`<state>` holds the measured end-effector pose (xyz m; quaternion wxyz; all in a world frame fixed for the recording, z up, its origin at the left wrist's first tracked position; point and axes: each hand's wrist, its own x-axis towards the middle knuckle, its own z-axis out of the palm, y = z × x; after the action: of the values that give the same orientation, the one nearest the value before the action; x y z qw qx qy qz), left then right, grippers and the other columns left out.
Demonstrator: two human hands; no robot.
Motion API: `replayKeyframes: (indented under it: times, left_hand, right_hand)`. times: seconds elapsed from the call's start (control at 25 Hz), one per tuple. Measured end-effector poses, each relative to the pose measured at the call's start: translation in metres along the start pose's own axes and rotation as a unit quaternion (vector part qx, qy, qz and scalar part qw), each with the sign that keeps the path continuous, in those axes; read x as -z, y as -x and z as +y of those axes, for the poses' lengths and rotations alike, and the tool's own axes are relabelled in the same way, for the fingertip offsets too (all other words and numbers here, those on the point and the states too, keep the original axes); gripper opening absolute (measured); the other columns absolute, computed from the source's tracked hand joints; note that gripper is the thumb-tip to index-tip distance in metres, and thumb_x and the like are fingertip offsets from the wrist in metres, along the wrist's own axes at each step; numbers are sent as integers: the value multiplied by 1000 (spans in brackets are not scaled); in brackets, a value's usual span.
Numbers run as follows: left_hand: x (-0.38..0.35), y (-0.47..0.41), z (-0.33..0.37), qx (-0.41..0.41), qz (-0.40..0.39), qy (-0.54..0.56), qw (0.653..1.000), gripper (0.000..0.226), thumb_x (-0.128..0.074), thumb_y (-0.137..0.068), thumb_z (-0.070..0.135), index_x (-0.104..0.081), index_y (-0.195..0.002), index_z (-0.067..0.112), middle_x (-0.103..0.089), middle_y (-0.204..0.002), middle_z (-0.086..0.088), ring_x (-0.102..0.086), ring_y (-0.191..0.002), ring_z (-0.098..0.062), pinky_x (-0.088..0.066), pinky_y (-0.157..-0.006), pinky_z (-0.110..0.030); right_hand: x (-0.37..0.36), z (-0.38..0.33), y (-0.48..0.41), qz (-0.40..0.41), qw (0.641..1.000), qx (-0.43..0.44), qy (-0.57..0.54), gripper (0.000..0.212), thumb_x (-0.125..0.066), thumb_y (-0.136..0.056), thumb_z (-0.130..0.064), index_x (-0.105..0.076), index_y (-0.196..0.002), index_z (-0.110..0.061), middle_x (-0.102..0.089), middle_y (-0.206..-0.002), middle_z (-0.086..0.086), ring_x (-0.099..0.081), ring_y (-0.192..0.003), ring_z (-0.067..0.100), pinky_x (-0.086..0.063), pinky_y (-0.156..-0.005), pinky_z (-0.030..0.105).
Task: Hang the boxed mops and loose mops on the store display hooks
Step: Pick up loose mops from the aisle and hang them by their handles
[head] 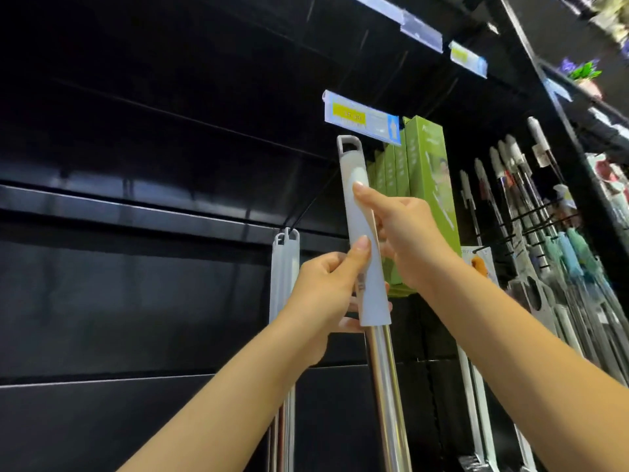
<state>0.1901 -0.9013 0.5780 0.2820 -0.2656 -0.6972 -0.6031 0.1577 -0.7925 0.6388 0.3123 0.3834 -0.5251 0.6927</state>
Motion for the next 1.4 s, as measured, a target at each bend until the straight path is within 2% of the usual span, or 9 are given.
replayKeyframes:
  times: [0.36, 0.48, 0.56, 0.68, 0.88, 1.08, 1.16, 1.24, 1.4]
  left_hand:
    - [27, -12, -37, 61, 51, -7, 997, 43, -59, -88, 52, -63, -112, 16, -75, -93, -12, -76, -77, -26, -59, -55, -32]
    - [41, -15, -52, 82, 58, -21, 995, 45, -58, -89, 52, -65, -111, 14, -76, -91, -12, -76, -77, -26, -58, -54, -30]
    - [50, -21, -59, 87, 62, -42, 993, 46, -57, -89, 54, -64, -110, 14, -76, -91, -12, -76, -76, -26, -57, -53, -29]
    - [62, -29, -70, 93, 76, -67, 990, 47, -56, -89, 56, -65, -106, 14, -76, -90, -12, -76, -74, -25, -58, -55, -29]
    - [77, -39, -86, 99, 103, -93, 985, 48, -58, -87, 58, -68, -104, 14, -77, -89, -9, -76, -78, -24, -61, -63, -34]
    - [83, -50, -101, 26, 201, -215, 955, 52, -63, -84, 56, -66, -89, 4, -68, -96, -18, -68, -88, -27, -58, -82, -41]
    - [86, -53, -105, 31, 239, -249, 938, 55, -67, -79, 59, -54, -112, 17, -60, -115, -9, -60, -105, -23, -52, -92, -41]
    - [89, -56, -109, 56, 240, -229, 942, 82, -70, -74, 62, -34, -137, 24, -46, -136, -8, -46, -126, -26, -45, -101, -44]
    - [90, -59, -120, 15, 241, -211, 947, 94, -69, -72, 64, -23, -146, 29, -34, -149, -8, -34, -138, -26, -39, -108, -48]
  right_hand:
    - [-23, 59, -12, -23, 996, -75, -38, 42, -71, -83, -38, -62, -91, 2, -65, -71, 3, -65, -62, 14, -53, -54, 29]
    - [-36, 84, -14, -26, 995, -89, -18, 55, -70, -83, -44, -63, -107, 6, -67, -91, 10, -64, -82, 20, -56, -81, 45]
    - [-44, 92, -19, -27, 995, -96, 19, 54, -66, -85, -46, -65, -99, 7, -62, -82, 10, -60, -77, 22, -53, -89, 49]
    - [-51, 103, -24, -68, 993, -92, 8, 35, -65, -88, -43, -61, -87, -8, -59, -83, 16, -64, -80, 30, -56, -87, 47]
    - [-64, 131, -29, -68, 995, -67, 20, 47, -63, -90, -40, -64, -88, 7, -69, -89, 17, -70, -84, 23, -59, -68, 32]
    - [-71, 150, -40, -47, 993, -51, 91, 44, -66, -86, -46, -47, -62, -14, -47, -58, -2, -52, -56, 8, -49, -57, 21]
    - [-70, 160, -42, -49, 991, -62, 107, 44, -67, -83, -50, -58, -78, -8, -55, -71, 2, -57, -70, 12, -49, -64, 24]
    - [-69, 165, -43, -75, 988, -100, 90, 58, -66, -80, -57, -60, -109, -6, -60, -92, 9, -60, -88, 17, -49, -72, 28]
    - [-67, 177, -49, -84, 986, -118, 86, 82, -64, -73, -68, -46, -133, -15, -54, -124, 3, -53, -113, 20, -46, -101, 42]
